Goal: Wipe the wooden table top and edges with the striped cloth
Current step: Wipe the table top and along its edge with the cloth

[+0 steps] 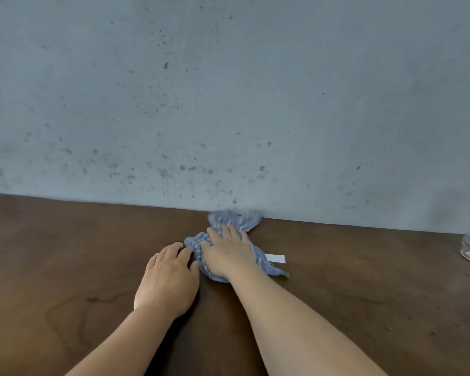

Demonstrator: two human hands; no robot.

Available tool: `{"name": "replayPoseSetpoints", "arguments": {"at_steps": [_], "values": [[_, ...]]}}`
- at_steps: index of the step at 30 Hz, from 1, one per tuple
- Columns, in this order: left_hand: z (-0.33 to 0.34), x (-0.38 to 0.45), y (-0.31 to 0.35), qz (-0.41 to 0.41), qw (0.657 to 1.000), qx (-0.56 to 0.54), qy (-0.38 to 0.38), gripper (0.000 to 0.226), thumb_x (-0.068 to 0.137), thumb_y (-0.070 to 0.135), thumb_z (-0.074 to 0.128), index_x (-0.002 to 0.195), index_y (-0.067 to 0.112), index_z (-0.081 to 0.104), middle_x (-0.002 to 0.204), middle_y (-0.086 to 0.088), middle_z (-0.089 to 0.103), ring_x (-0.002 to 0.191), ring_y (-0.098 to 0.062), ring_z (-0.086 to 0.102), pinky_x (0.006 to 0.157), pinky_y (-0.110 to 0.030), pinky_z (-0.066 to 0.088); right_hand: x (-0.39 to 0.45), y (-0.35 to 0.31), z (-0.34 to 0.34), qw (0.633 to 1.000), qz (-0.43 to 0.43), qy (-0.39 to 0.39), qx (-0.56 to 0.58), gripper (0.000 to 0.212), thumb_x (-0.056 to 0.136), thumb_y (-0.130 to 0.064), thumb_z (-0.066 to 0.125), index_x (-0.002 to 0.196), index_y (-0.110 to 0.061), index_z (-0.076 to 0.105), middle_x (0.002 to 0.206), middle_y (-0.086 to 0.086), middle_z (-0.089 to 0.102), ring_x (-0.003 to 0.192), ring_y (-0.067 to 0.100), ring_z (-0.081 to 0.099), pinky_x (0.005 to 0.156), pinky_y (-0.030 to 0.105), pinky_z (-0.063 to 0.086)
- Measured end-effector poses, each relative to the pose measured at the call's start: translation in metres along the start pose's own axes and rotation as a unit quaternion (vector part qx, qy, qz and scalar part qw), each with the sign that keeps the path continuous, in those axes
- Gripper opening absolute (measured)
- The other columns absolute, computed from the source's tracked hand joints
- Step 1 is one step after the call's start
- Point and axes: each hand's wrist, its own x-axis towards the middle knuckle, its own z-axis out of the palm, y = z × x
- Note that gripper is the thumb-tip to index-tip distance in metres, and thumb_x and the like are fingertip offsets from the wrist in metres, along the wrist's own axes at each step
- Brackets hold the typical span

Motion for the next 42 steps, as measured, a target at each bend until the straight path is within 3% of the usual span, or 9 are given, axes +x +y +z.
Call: {"name": "replayPoseSetpoints", "arguments": {"at_steps": [5,11,16,18,20,23,25,30,42], "values": [[0.000,0.000,-0.001,0.000,1.000,0.001,0.003,0.050,0.100,0.042,0.027,0.148,0.026,0.031,0.156,0.007,0.023,0.145,-0.011,0.014,0.120,-0.032,0.010,-0.001,0.068,-0.010,0.999,-0.038,0.002,-0.008,0.054,0.102,-0.040,0.011,0.155,-0.029,0.020,0.164,-0.006,0.010,0.151,0.016,0.005,0.121,0.042,0.007],[0.001,0.000,0.001,0.001,1.000,0.005,0.000,0.050,0.100,0.041,0.025,0.148,0.024,0.031,0.156,0.006,0.022,0.145,-0.011,0.013,0.119,-0.031,0.010,-0.033,0.232,-0.031,0.961,0.268,0.057,-0.029,0.060,0.097,-0.040,0.009,0.152,-0.025,0.029,0.163,-0.003,0.019,0.149,0.019,0.015,0.119,0.044,0.016],[-0.001,-0.001,0.001,0.002,1.000,0.008,0.001,0.050,0.101,0.040,0.024,0.147,0.023,0.032,0.155,0.005,0.023,0.144,-0.013,0.015,0.119,-0.031,0.010,-0.052,0.192,-0.038,0.904,0.423,0.059,-0.003,0.061,0.099,-0.042,0.015,0.155,-0.020,0.022,0.161,0.010,0.020,0.147,0.029,0.015,0.117,0.048,0.013],[-0.001,-0.001,0.003,0.007,1.000,0.010,0.003,0.050,0.101,0.040,0.025,0.147,0.023,0.033,0.155,0.004,0.024,0.144,-0.013,0.016,0.119,-0.032,0.011,-0.045,0.146,-0.033,0.922,0.380,0.066,-0.030,0.059,0.099,-0.042,0.017,0.151,-0.018,0.031,0.157,0.011,0.028,0.145,0.030,0.022,0.116,0.048,0.018],[-0.001,-0.001,0.003,0.009,1.000,0.006,0.001,0.050,0.101,0.039,0.025,0.147,0.023,0.033,0.155,0.004,0.024,0.144,-0.013,0.016,0.119,-0.032,0.011,-0.038,0.087,-0.026,0.966,0.245,0.065,-0.050,0.054,0.101,-0.038,0.019,0.149,-0.019,0.034,0.157,0.009,0.029,0.145,0.031,0.021,0.116,0.050,0.017],[-0.001,0.000,0.001,0.008,1.000,-0.008,-0.004,0.048,0.100,0.037,0.030,0.145,0.023,0.037,0.155,0.003,0.028,0.144,-0.014,0.020,0.119,-0.032,0.015,-0.031,0.008,-0.006,0.997,0.015,0.034,-0.068,0.053,0.103,-0.035,0.022,0.154,-0.022,0.024,0.163,0.004,0.015,0.150,0.029,0.006,0.119,0.050,0.006],[-0.002,-0.002,0.002,0.010,1.000,-0.007,0.004,0.043,0.100,0.033,0.034,0.141,0.023,0.044,0.152,0.003,0.034,0.141,-0.014,0.027,0.117,-0.032,0.021,-0.028,-0.006,0.000,0.999,-0.033,0.013,-0.034,0.055,0.102,-0.039,0.019,0.156,-0.026,0.018,0.165,0.002,0.008,0.151,0.023,0.000,0.120,0.047,-0.002],[0.004,-0.020,0.037,0.026,0.999,0.005,0.024,0.042,0.099,0.034,0.037,0.139,0.025,0.046,0.151,0.007,0.033,0.140,-0.012,0.029,0.115,-0.029,0.023,-0.037,0.059,-0.013,0.999,-0.037,-0.010,0.021,0.055,0.103,-0.042,0.012,0.157,-0.031,0.013,0.165,-0.002,0.004,0.151,0.016,-0.001,0.122,0.042,-0.004],[0.019,-0.033,0.062,0.023,1.000,-0.007,0.015,0.045,0.099,0.040,0.032,0.142,0.029,0.042,0.151,0.011,0.031,0.142,-0.010,0.022,0.118,-0.029,0.016,-0.055,0.333,-0.062,0.977,0.212,0.020,-0.024,0.053,0.104,-0.039,0.015,0.155,-0.028,0.020,0.164,-0.003,0.014,0.150,0.017,0.012,0.120,0.042,0.012]]}}
